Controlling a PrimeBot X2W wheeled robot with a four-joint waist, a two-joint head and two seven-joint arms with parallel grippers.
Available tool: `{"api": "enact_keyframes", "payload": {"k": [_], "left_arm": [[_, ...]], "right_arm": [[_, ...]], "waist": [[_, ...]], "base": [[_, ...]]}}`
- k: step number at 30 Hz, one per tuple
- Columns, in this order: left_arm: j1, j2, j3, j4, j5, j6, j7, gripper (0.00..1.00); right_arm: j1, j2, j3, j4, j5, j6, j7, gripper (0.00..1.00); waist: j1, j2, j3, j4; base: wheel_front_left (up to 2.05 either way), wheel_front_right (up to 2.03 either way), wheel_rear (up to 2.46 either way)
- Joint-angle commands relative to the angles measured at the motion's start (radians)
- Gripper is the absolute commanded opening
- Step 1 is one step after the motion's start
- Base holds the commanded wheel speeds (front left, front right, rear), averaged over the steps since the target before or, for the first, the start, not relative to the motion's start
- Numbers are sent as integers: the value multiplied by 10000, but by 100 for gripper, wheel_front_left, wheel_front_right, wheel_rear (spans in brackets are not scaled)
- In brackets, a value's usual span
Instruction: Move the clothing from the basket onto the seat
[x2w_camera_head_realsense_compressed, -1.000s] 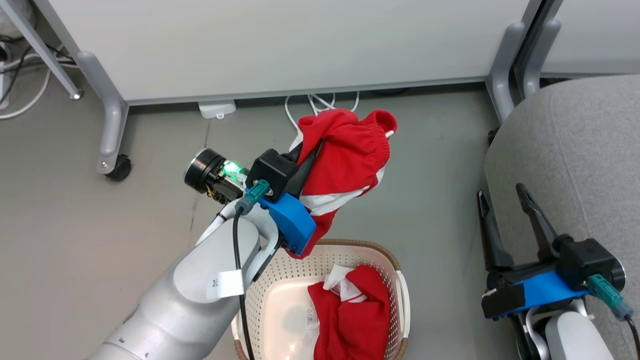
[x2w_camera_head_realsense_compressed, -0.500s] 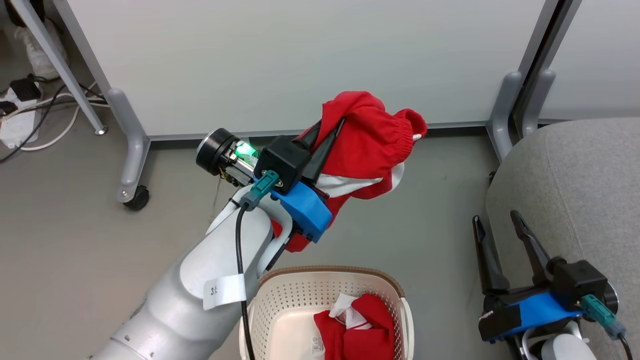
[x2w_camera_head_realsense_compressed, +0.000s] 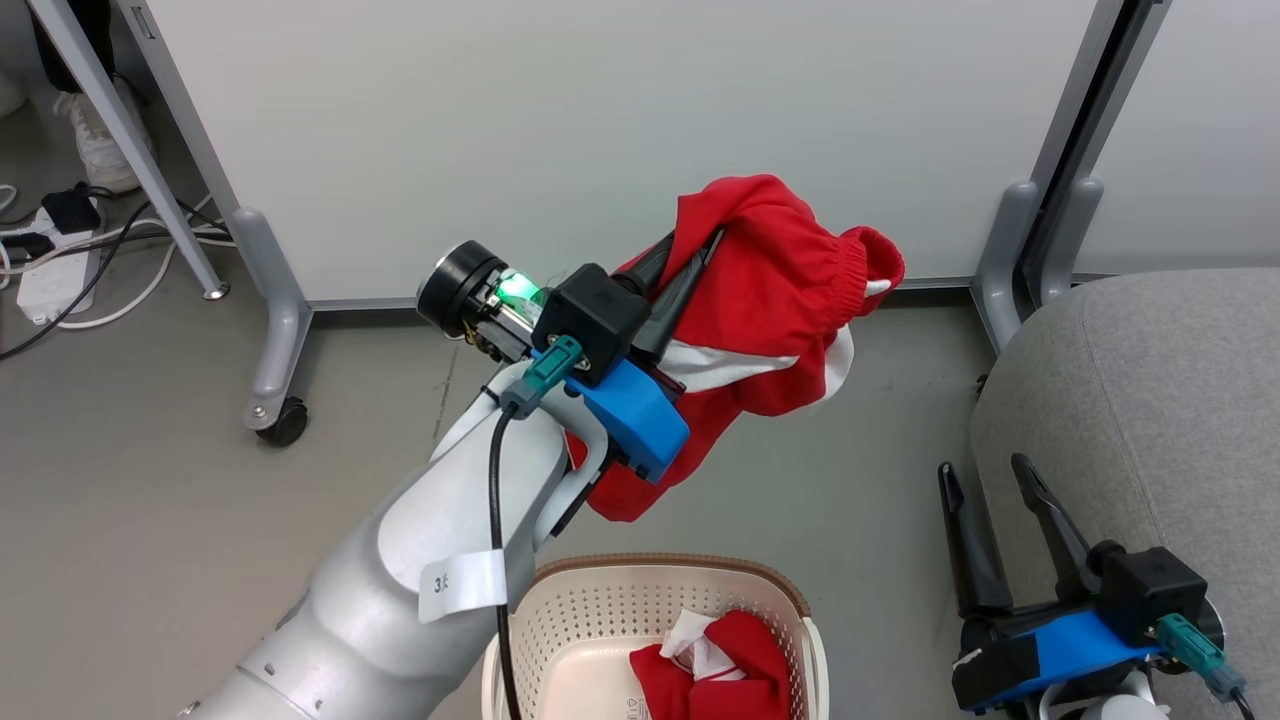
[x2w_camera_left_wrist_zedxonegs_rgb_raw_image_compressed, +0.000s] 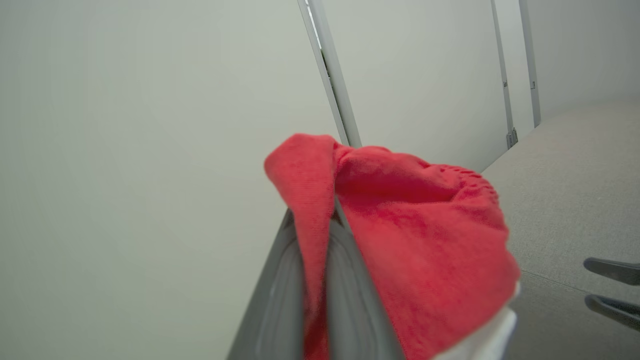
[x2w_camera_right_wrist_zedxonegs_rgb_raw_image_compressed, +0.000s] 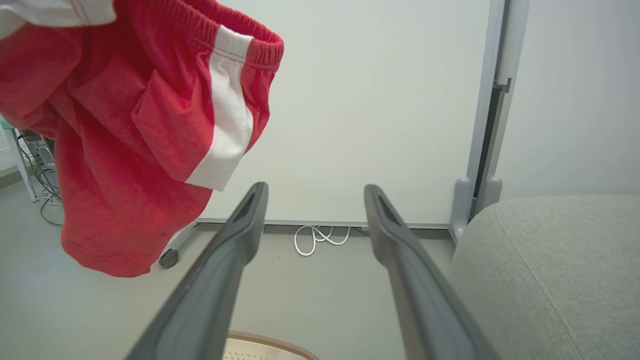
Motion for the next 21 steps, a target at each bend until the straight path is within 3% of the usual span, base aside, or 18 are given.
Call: {"api": "enact_keyframes", "payload": {"k": [1, 8, 21], "left_arm": [[-55, 5, 9, -23, 11, -7, -47, 0], [-34, -10, -48, 19, -16, -38, -47, 0], [-70, -108, -187, 96, -62, -87, -48, 0]], "right_arm": [[97, 16, 34, -12, 46, 5, -60, 100], [-10, 17, 420, 41, -2, 5, -60, 100], [-669, 10, 2136, 197, 66, 5, -60, 100]], "waist": [[0, -1, -4, -2], [0, -1, -10, 2], [0, -1, 7, 127]], "base": [[0, 0, 0], [0, 0, 0], [0, 0, 0]]}}
